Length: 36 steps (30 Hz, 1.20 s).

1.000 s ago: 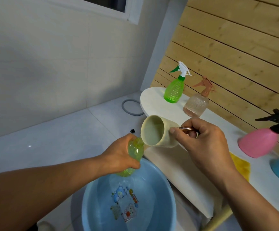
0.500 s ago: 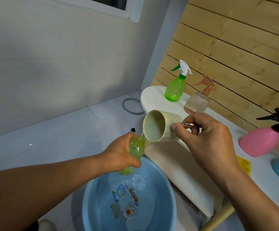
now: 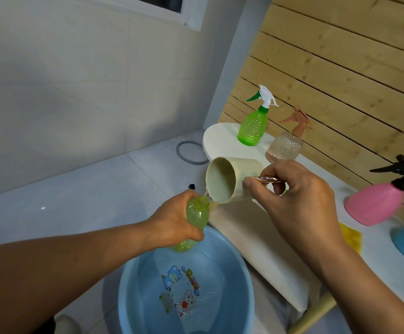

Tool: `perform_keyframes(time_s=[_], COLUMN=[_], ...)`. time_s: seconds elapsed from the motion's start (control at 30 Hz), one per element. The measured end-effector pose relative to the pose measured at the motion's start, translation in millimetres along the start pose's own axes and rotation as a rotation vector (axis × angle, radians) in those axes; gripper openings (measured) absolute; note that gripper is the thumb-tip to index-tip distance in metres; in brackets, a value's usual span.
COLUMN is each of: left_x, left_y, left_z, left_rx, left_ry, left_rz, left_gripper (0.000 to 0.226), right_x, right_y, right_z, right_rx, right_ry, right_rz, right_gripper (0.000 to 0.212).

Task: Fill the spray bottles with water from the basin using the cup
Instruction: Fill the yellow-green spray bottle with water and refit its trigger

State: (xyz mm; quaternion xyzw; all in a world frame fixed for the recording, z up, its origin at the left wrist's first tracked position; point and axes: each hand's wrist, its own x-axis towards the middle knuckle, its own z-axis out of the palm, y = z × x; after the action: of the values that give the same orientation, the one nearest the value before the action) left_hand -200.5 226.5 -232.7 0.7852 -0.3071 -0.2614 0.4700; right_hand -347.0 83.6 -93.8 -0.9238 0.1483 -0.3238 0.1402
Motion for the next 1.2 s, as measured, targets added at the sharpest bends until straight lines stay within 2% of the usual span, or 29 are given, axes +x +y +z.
perform_keyframes(time_s=[0.47, 0.53, 0.67, 0.73, 0.9, 1.07, 1.2], left_x=[0.8, 1.0, 1.3, 2.0, 5.1, 7.6, 8.4], left_y=[2.6, 2.4, 4.8, 5.4, 6.6, 8.5, 10.0], left_z=[2.8, 4.2, 7.3, 9.2, 12.8, 15.9, 17.7], left_rx=[-0.028, -0.029, -0.035, -0.042, -0.063, -0.069, -0.071], left_ry=[-0.022, -0.031, -0.037, -0.038, -0.035, -0.033, -0.038], left_rz=[-0.002, -0.001, -0.002, -0.011, -0.020, -0.022, -0.025], left_gripper=[0.073, 0.070, 0.067, 0.068, 0.065, 0.065, 0.066], right_x=[-1.5, -0.9, 4.1, 3.5, -3.8, -16.7, -20.8], right_y=[-1.9, 0.7, 16.9, 20.4, 22.3, 30.3, 32.6], right_z=[-3.0, -3.6, -7.8, -10.6, -9.4, -4.1, 0.8], right_rx=[-0.126, -0.103, 0.062, 0.037, -0.207, -0.503, -0.643], right_ry=[0.012, 0.003, -0.048, -0.053, -0.023, -0.004, 0.042], right_rz=[-0.080, -0.015, 0.250, 0.267, 0.102, -0.211, -0.429], right_gripper=[0.020, 0.022, 0.028, 0.028, 0.023, 0.022, 0.025])
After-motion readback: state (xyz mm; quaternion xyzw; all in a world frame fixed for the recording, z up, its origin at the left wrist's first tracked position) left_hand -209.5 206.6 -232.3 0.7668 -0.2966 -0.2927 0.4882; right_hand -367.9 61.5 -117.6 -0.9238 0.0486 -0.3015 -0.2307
